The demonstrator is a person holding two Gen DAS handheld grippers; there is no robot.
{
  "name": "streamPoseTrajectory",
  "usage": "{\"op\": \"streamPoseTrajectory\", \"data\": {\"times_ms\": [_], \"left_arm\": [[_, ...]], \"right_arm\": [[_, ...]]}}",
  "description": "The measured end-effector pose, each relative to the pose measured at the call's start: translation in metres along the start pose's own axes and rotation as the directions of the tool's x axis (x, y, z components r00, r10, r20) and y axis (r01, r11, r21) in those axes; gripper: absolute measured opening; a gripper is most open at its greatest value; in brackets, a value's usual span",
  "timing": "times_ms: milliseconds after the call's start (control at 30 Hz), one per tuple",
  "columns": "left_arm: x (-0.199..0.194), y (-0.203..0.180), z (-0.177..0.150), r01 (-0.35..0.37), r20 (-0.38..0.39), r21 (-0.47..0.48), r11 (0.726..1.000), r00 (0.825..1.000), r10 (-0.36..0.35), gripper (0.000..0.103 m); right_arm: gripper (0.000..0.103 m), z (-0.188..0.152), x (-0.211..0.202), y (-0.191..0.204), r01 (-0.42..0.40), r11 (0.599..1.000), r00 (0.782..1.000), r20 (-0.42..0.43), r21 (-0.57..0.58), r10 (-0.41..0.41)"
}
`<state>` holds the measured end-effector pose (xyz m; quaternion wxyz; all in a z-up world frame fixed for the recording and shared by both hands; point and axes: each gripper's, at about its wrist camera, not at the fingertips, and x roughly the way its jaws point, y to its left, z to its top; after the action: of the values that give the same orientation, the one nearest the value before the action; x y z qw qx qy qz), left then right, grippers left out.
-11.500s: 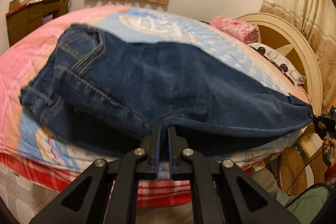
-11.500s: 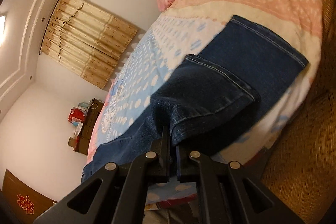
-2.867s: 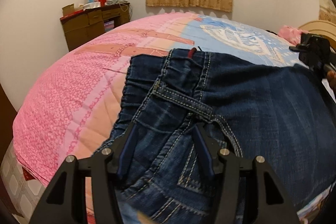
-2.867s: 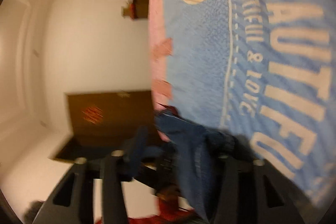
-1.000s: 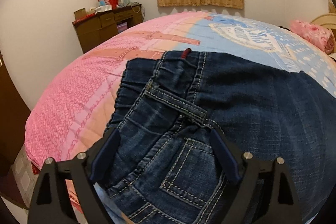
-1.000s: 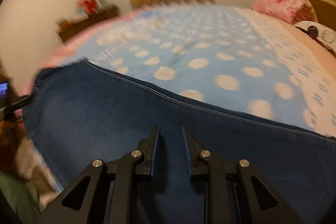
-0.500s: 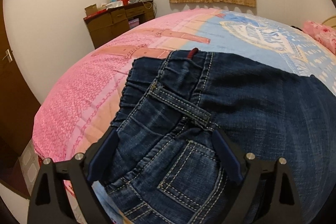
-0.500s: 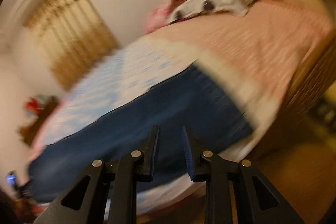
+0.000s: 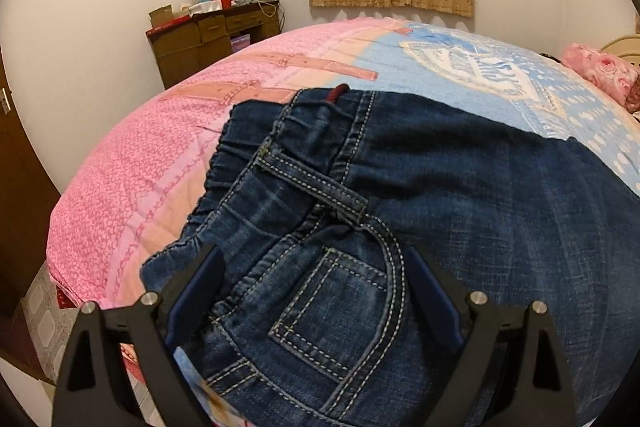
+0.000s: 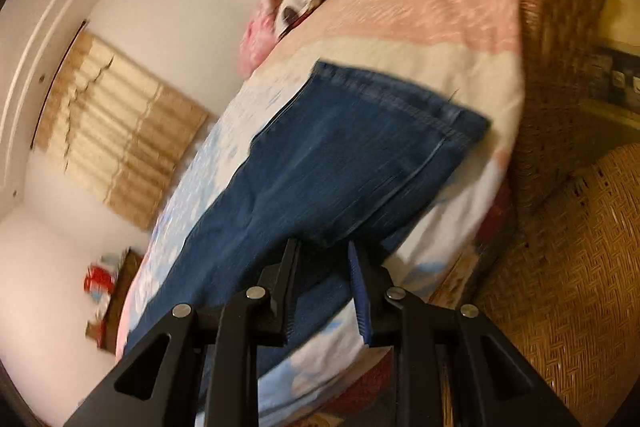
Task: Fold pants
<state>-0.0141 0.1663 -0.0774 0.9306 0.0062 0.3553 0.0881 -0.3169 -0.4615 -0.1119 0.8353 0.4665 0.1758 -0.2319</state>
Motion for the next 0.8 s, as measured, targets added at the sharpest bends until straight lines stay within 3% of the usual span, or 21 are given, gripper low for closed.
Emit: {"op": "streamPoseTrajectory", "data": {"times_ms": [300, 433, 700, 800], "left_arm": [[0.000, -0.001, -0.002, 0.000, 0.003, -0.002, 1.000, 1.000, 0.000, 0.095], [0.001, -0.001, -0.003, 0.003, 0.005, -0.005, 1.000, 1.000, -0.003, 0.096], [0.001, -0.001, -0.002, 0.001, 0.004, -0.002, 1.000, 1.000, -0.001, 0.096], [0.001, -0.001, -0.002, 0.002, 0.005, -0.003, 1.000, 1.000, -0.002, 0.096]], "right_arm": [[0.026, 0.010, 0.013, -0.009, -0.015, 0.997, 1.000, 0.025, 0.079, 0.013], [0.026, 0.010, -0.001, -0.028, 0.035, 0.989, 0.995, 0.087, 0.147, -0.048], [0.026, 0.026, 0.015, -0.031, 0.026, 0.986, 0.997, 0.066, 0.163, -0.037], [0.028, 0.031, 0.007, -0.034, 0.034, 0.985, 0.990, 0.126, 0.166, -0.055]]}}
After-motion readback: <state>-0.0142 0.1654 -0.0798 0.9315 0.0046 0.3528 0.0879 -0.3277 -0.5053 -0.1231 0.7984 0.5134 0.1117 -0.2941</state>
